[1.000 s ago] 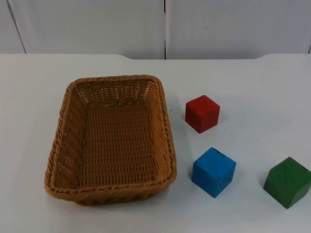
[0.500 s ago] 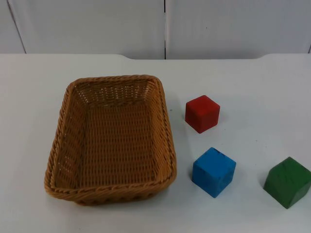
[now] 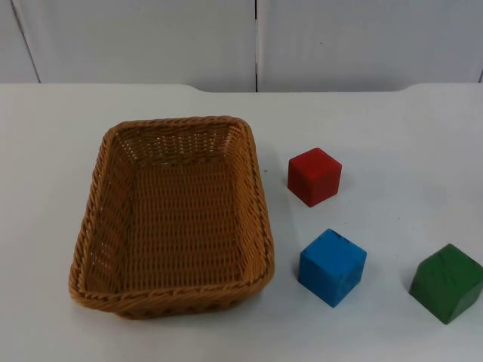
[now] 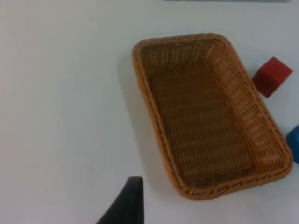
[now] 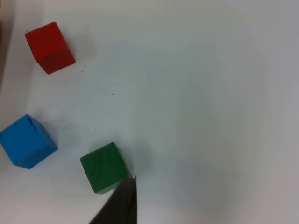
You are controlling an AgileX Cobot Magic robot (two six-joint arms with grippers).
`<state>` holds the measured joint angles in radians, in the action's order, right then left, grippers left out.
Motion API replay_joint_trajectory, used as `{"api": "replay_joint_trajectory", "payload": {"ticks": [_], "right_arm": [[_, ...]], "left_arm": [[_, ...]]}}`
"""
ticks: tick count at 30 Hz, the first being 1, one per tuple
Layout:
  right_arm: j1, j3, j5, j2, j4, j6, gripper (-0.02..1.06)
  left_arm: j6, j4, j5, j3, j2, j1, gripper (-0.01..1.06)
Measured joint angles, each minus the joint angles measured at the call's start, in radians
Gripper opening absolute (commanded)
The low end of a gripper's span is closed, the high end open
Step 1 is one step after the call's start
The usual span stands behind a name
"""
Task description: Pick up one cube with each hand and place exactly two cubes into the same basket, leaving the remaining cube outside.
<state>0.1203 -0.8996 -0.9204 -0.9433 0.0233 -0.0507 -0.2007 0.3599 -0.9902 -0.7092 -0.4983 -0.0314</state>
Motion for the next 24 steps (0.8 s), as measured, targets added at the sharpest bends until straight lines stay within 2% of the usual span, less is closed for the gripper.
{"api": "replay_joint_trajectory", "payload": {"ticks": [11,16,24], "right_arm": [[0.000,-0.082,0.049,-0.221,0.119,-0.101,1.05],[0.000,-0.114,0.063,-0.301,0.135,-0.110,1.05],[0.000,-0.166,0.081,-0.401,0.171,-0.145,1.05]], "left_arm": [[-0.197,0.193,0.029,0.000,-0.128,0.000,1.05],[-0.273,0.265,0.032,0.000,-0.192,0.000,1.04],[-0.326,0.292,0.034,-0.018,-0.288,0.000,1.02]]}}
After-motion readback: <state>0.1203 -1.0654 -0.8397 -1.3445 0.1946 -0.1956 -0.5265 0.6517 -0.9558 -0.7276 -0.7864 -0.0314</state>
